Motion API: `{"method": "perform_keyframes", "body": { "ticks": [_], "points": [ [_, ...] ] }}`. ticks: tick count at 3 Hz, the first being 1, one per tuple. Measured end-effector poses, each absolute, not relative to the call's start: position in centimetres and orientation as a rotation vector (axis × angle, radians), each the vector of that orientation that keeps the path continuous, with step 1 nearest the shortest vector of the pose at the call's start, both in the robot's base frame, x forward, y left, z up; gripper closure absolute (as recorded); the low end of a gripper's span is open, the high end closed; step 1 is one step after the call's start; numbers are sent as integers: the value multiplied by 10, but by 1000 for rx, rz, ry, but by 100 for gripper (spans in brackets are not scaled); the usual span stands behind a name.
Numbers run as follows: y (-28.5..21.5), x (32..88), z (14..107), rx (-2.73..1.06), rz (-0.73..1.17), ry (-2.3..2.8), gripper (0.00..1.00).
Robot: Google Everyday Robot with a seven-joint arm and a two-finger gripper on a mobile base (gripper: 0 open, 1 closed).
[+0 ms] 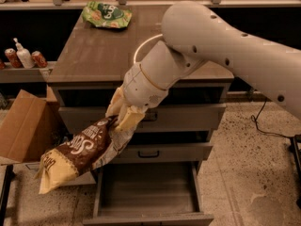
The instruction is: Place brown chip bag into bottom drawer
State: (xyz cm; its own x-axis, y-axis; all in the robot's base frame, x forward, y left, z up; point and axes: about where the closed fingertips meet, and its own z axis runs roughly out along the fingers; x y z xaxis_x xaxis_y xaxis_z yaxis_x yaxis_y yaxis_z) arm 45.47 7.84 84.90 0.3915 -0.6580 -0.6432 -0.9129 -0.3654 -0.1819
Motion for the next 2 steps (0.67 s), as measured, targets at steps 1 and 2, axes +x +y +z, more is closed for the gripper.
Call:
{"method": "perform_keyframes", "body": {
  "ticks": [1, 2],
  "points": [
    [76, 454, 800, -2119, 709, 1468, 100],
    [62, 449, 694, -2016, 807, 1750, 100]
  ]
}}
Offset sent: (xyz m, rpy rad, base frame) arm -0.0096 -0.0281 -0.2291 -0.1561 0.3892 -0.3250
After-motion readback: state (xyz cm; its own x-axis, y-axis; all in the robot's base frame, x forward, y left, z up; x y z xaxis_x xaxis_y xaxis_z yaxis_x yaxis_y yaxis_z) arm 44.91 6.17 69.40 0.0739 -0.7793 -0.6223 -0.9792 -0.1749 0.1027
